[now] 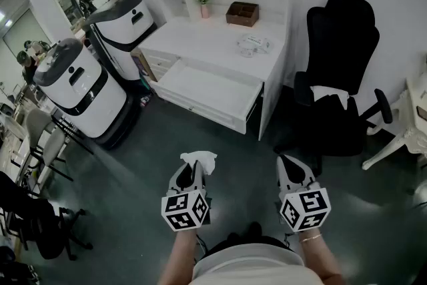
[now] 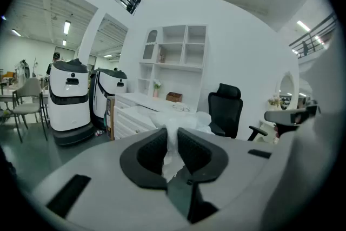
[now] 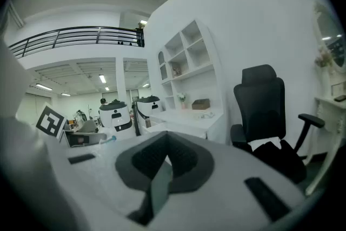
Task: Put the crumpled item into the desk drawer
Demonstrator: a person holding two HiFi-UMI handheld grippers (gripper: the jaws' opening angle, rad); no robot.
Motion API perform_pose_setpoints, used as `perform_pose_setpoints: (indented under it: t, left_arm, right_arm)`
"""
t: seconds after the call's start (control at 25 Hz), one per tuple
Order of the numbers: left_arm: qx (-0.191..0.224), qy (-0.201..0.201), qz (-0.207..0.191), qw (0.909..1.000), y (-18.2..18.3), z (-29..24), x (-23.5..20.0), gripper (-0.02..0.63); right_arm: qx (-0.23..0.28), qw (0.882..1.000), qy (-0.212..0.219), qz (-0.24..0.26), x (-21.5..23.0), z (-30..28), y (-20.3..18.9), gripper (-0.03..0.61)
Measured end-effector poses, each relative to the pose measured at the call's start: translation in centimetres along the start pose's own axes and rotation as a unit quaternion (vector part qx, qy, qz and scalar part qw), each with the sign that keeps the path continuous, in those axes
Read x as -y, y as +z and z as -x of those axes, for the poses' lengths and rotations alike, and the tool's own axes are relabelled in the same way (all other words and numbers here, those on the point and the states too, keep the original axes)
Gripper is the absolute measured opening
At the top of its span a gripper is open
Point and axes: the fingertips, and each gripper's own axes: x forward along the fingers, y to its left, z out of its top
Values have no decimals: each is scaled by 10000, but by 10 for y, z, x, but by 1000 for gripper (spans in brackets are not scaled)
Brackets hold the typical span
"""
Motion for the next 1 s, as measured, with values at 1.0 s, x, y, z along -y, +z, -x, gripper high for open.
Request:
perform_pose_setpoints:
  t: [1.0]
  left_arm:
    - [282, 193, -94, 9994, 13, -8, 33, 55]
  right_arm:
    - [111, 9997, -190, -110, 47, 5, 5, 2]
